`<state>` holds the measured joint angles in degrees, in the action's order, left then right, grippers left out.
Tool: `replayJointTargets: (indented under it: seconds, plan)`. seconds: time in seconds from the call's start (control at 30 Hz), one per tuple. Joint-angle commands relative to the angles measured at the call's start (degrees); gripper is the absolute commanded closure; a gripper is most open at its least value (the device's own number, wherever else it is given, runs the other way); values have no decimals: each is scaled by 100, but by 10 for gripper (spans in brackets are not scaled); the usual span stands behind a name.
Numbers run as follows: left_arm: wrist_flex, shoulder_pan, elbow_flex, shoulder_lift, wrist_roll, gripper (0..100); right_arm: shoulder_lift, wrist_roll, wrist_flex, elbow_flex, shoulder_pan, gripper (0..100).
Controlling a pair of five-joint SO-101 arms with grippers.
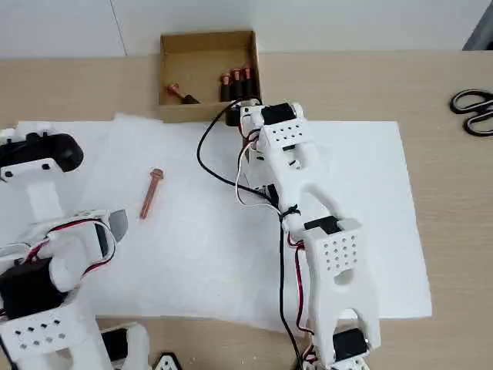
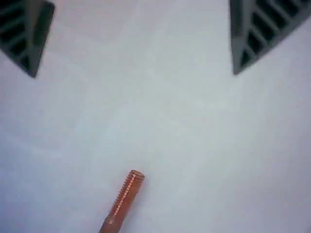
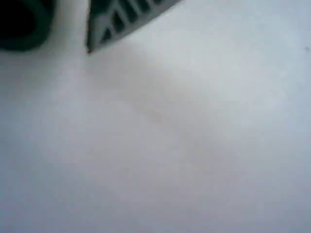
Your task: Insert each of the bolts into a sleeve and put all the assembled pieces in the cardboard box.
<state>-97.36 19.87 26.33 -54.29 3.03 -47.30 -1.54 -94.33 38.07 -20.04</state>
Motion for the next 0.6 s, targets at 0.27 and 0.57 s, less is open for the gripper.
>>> replayJointTargets:
  seconds: [0.27, 0.57]
  plan:
    - [18, 9, -180, -62, 0, 757, -163, 123, -154, -35, 57, 909]
    - [18, 9, -180, -35, 0, 757, 470, 105, -224, -44, 127, 995]
